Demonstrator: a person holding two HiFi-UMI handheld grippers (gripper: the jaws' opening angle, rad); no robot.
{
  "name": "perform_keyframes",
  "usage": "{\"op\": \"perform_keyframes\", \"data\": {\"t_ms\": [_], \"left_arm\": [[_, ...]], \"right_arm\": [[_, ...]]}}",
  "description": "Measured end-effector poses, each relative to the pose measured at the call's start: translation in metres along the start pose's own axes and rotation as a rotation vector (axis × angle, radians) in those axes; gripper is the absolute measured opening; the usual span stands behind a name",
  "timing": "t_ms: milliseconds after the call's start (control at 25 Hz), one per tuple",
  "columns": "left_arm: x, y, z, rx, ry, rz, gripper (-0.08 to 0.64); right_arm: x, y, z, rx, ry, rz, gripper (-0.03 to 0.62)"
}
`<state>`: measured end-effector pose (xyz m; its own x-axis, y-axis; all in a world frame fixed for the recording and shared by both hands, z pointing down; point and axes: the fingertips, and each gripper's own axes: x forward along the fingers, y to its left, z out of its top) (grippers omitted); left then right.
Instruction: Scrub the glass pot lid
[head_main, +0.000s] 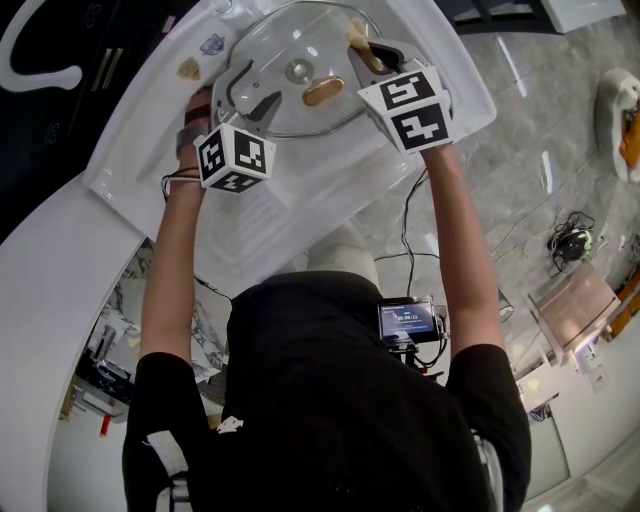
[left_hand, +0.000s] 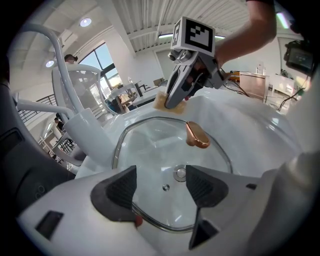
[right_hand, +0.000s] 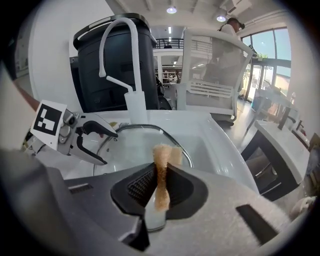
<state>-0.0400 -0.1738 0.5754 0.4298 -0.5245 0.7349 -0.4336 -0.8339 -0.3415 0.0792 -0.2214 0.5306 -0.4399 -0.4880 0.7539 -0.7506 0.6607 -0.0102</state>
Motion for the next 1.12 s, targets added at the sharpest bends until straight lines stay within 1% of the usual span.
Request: {"op": "perform_keyframes", "data": {"t_ms": [120,320,560,1120], "left_arm": [[0.000,0.000,0.000,0.002,-0.003,0.000,0.298],[0.000,0.000,0.000,0.002,-0.006,0.001,0.298],[0.000,-0.001,-0.001,0.002,-0.010,0.002,0.298],[-0.001,-0.001,0.000,0.003,-0.017,0.007,0.298]], "right_arm": [[0.006,-0.003,0.003,-0.017,0.012,0.000,0.029],[0.014,-0.010,0.004,-0.014,0.026,-0.007,0.029],[0.022,-0.013,0.001,-0.050,0.053,-0.004,0.029],[0.035,-0.013,-0.008,-0.004,0.064,0.010,0.029]]}}
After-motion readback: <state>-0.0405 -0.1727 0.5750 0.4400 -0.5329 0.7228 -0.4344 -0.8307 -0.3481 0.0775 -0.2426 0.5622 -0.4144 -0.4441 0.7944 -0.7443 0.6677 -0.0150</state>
